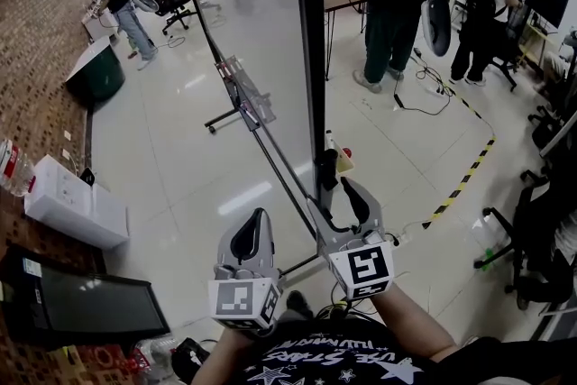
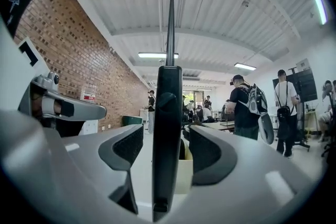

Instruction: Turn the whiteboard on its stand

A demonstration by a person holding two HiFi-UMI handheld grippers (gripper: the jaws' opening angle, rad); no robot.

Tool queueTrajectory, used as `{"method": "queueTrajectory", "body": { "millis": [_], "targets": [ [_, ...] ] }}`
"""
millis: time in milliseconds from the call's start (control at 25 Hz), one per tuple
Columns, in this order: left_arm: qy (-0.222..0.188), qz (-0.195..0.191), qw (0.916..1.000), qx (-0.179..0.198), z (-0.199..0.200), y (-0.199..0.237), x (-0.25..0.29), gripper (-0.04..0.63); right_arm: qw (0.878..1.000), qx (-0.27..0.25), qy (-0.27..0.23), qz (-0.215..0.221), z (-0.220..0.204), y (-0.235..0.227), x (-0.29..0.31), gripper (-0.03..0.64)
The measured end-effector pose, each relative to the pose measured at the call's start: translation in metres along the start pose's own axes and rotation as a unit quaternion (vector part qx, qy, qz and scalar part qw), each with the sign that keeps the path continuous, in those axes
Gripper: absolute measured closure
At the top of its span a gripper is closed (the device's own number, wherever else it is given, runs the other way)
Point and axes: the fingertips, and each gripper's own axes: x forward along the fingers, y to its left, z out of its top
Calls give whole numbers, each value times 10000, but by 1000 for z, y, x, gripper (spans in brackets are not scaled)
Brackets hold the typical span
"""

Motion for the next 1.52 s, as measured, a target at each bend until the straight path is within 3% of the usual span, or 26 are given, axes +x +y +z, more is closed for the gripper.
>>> {"method": "queueTrajectory", "body": {
  "millis": [240,440,720,1120,1520],
  "targets": [
    [-21,-78,10000,6,-3,-13,0,589,9993,230,276,-106,-9,-2,-17,359],
    [35,-94,9999,14,0,-25,-5,589,9993,268,102,-224,-6,4,-33,511],
    [92,-242,9997,-5,-2,-40,-8,589,9998,32,-196,36,16,18,-37,607],
    [80,-218,9997,7,-4,-44,-12,589,9987,-271,-110,406,12,41,-39,609],
    [-30,-316,9995,4,0,-51,-21,589,9987,-261,-164,413,13,47,-45,609]
  ]
}}
